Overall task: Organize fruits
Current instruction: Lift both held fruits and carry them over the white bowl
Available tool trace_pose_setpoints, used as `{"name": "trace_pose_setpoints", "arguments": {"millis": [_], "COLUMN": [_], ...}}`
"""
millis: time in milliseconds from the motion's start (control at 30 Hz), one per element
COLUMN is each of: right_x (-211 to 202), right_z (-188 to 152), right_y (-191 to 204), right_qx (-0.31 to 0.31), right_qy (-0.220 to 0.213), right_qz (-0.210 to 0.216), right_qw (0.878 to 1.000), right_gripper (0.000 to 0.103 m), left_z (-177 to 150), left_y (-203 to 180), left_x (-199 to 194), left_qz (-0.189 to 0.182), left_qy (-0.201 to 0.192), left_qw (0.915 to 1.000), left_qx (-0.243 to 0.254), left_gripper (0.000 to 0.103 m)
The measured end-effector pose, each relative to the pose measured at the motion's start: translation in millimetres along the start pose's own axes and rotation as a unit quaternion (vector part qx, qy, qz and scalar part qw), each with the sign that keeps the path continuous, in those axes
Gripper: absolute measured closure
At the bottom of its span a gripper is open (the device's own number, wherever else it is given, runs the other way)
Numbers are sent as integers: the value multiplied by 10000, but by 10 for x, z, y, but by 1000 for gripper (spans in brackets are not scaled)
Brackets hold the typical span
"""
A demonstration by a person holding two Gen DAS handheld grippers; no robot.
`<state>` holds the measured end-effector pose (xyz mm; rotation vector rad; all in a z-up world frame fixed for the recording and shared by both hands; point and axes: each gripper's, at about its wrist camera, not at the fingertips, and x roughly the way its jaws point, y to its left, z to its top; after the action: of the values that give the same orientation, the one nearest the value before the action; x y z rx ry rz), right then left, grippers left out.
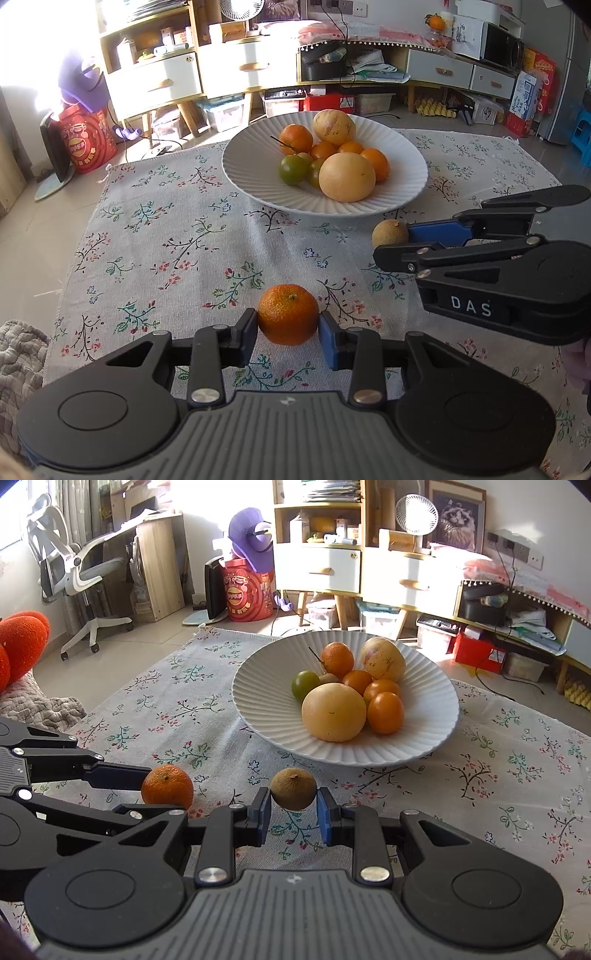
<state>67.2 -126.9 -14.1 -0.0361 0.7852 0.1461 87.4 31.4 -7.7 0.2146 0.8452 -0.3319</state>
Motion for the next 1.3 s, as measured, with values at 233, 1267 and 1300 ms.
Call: {"name": "trace_pose_setpoints", "arguments": {"millis": [233, 1267, 1300], "right_x": [-96, 149, 167], "right_z": [47, 338, 345], "right_y": [-58, -699, -713], "right_qx": [91, 586, 600], "right_qy": [-144, -548, -553], "right_qz": [37, -484, -471], "right_qw": [9998, 9956, 9955], "right_gripper": [79, 79, 79], "left_z": [66, 679, 678], "left_y": [4, -8, -2], "left_x": [-7, 518, 545], "left_qz": [-23, -121, -139], "left_qy": [-108, -669, -644], "left_qw": [9999, 9977, 9978], "left_qx": [-54, -49, -2], "left_gripper": [91, 91, 91]}}
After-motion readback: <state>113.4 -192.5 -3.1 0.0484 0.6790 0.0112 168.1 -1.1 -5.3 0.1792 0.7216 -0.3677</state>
